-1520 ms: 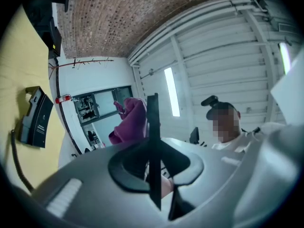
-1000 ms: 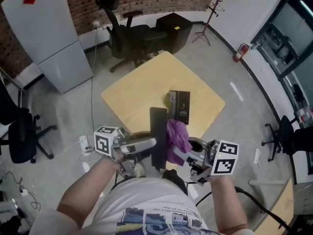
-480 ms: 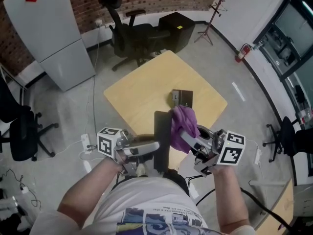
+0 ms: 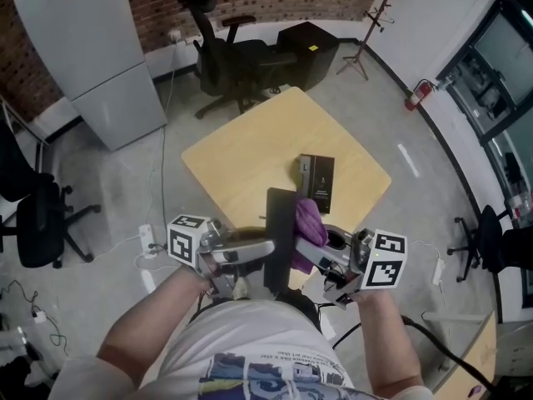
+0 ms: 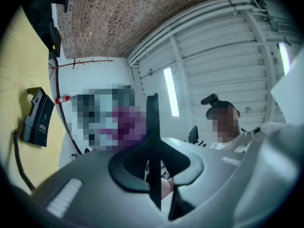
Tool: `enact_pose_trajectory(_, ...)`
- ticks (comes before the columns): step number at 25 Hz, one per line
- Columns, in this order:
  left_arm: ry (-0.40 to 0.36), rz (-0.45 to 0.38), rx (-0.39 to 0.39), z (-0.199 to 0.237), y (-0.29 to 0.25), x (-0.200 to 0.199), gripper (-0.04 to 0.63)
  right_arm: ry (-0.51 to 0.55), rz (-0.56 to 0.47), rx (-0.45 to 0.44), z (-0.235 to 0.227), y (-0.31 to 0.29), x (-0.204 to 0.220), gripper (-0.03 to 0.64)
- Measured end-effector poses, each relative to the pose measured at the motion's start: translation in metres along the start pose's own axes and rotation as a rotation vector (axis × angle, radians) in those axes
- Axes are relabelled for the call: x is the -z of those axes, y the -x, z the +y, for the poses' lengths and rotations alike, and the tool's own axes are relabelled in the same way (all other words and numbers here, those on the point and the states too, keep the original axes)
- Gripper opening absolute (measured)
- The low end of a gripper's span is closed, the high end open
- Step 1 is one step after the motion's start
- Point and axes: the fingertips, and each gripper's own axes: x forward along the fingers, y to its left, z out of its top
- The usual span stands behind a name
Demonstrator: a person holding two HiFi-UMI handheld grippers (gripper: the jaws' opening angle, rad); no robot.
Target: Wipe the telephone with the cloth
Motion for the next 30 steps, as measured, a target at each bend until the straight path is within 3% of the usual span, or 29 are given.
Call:
enact_pose_trajectory(20,0.016,-0.043,-0.057,0.029,0.0,-0.022,0.081,-0.099,0.097,0.112,0.008,0.053,0.069,0.044)
enact_pose_trajectory(30,0.026,-0.052,-0.191,0.069,0.01,-0.025,0.08,-0.125,0.095,0.081,0.011,0.075,0.064,0.044)
